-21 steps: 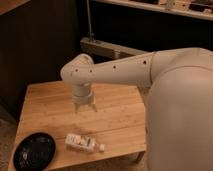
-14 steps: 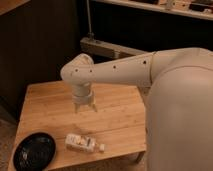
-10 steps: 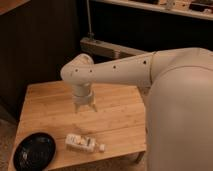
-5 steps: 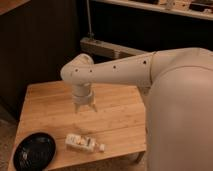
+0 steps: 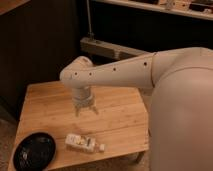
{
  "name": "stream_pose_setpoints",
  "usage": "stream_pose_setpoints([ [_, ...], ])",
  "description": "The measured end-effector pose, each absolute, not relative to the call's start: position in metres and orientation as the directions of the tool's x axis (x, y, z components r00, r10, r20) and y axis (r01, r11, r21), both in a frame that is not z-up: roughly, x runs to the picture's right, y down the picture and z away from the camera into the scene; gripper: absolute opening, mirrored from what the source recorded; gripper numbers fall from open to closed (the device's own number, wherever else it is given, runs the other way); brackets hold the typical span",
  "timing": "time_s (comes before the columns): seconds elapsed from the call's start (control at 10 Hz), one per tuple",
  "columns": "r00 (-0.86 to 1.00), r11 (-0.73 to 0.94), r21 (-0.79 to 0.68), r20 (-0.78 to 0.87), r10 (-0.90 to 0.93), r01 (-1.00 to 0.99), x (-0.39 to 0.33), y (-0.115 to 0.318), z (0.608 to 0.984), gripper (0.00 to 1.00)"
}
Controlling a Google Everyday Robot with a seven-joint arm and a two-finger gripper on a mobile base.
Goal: Place the bottle in the ceramic bowl
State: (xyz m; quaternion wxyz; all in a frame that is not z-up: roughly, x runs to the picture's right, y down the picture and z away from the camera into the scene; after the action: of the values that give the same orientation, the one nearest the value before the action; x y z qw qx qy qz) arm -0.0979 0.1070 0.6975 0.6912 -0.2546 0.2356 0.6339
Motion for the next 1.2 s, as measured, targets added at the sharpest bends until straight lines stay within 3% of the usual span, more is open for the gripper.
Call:
stream_pose_setpoints([
  [0.4,0.097,0.069,-0.069,-0.643,0.759,-0.995,-0.099,0.108,0.697,0.65],
  [0.6,0.222,0.122,-0.205,-0.591,0.776,-0.971,-0.098,0.111,0.691,0.65],
  [0.9,0.548,0.304,-0.515,-0.431,0.717,-0.802,-0.087,0.120,0.678,0.65],
  [1.2,0.772,0.464,-0.670,-0.270,0.576,-0.580,-0.082,0.125,0.674,0.65],
])
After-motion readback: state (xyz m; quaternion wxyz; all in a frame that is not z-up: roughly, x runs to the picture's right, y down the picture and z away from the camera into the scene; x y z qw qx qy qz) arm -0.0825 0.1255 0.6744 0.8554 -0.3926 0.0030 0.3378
